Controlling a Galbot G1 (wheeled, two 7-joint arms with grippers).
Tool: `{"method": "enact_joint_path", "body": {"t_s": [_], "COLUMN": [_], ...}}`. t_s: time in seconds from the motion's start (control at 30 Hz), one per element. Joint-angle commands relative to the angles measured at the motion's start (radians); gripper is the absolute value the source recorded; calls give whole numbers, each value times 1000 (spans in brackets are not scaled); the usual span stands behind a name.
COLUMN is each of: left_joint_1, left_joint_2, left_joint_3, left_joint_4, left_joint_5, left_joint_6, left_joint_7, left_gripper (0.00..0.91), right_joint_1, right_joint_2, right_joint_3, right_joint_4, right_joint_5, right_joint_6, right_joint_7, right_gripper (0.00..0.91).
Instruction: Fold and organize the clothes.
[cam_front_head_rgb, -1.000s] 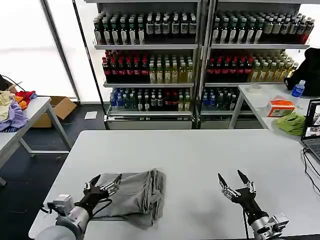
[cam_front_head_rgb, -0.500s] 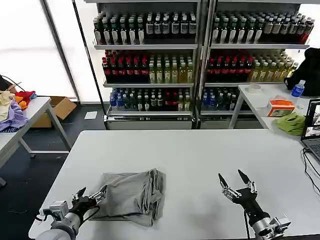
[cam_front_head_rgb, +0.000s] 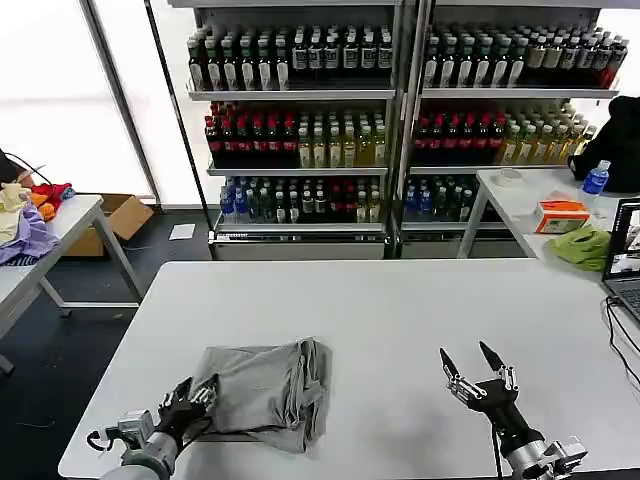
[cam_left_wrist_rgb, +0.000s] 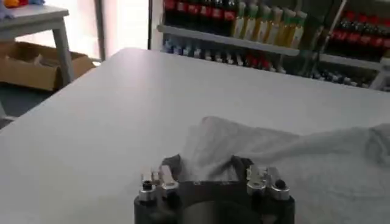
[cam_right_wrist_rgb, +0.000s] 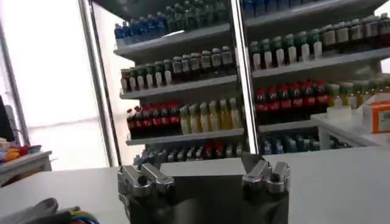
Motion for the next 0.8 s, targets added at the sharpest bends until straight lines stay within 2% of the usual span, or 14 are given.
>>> {"method": "enact_joint_path", "body": {"t_s": [0.03, 0.33, 0.47, 0.53, 0.6, 0.7, 0.8], "left_joint_1": [17, 18, 22, 21, 19, 24, 47], "left_joint_2": [-57, -60, -77, -84, -81, -44, 30], "left_joint_3": [46, -25, -95, -145, -220, -352, -495], "left_joint_4": [3, -43, -104, -140, -156, -137, -110], "left_joint_5": [-11, -86, -230, -472, -629, -673, -704], "left_joint_6": [-18, -48, -40, 5, 23, 22, 23], "left_joint_7": [-2, -30, -94, -184, -217, -198, -171], "left_gripper": [0, 10, 10, 0, 10, 0, 10], "right_joint_1": [-2, 2, 15, 18, 23, 22, 21], "right_joint_2": [2, 5, 5, 4, 4, 0, -2], "right_joint_3": [0, 0, -2, -2, 0, 5, 8], "right_joint_4": [0, -5, -10, -9, -8, -11, -16], "right_joint_5": [3, 16, 20, 22, 31, 37, 39], "right_joint_6": [2, 2, -1, -2, -2, 0, 3], "right_joint_7": [2, 3, 5, 5, 6, 5, 4], "right_gripper": [907, 907, 907, 907, 907, 907, 907]}}
